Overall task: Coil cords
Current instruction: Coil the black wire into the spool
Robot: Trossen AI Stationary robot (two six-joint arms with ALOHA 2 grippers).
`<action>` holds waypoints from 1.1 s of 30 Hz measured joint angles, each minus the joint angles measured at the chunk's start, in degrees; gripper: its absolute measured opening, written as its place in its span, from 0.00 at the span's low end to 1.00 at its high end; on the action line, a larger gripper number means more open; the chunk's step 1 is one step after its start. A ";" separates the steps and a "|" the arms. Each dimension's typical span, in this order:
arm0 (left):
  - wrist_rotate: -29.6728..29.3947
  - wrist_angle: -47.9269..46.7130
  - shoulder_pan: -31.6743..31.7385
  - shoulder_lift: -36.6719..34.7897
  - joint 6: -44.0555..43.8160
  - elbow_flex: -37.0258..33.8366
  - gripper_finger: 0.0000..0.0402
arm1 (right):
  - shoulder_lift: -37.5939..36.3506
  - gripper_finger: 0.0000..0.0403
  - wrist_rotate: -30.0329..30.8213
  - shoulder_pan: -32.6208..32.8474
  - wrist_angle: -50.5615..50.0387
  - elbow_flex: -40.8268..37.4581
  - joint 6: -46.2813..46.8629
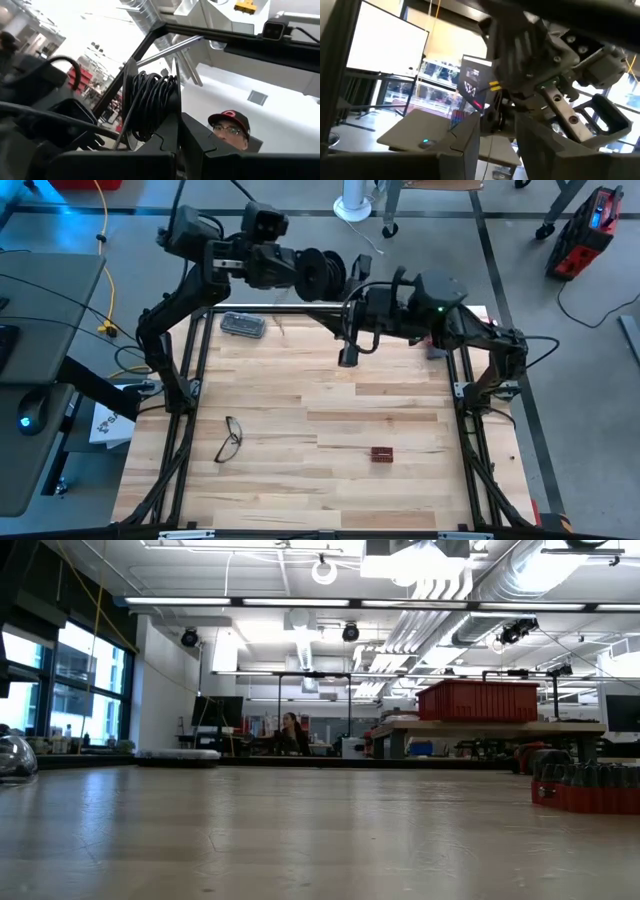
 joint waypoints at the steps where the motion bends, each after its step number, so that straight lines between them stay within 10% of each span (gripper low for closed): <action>1: -0.01 0.01 0.25 -0.26 0.00 0.00 0.00 | -0.04 0.29 0.28 0.21 0.02 0.01 -0.47; 33: -1.20 2.39 0.51 -1.39 4.11 0.02 0.01 | 2.33 0.30 4.70 1.00 -1.30 0.05 -2.14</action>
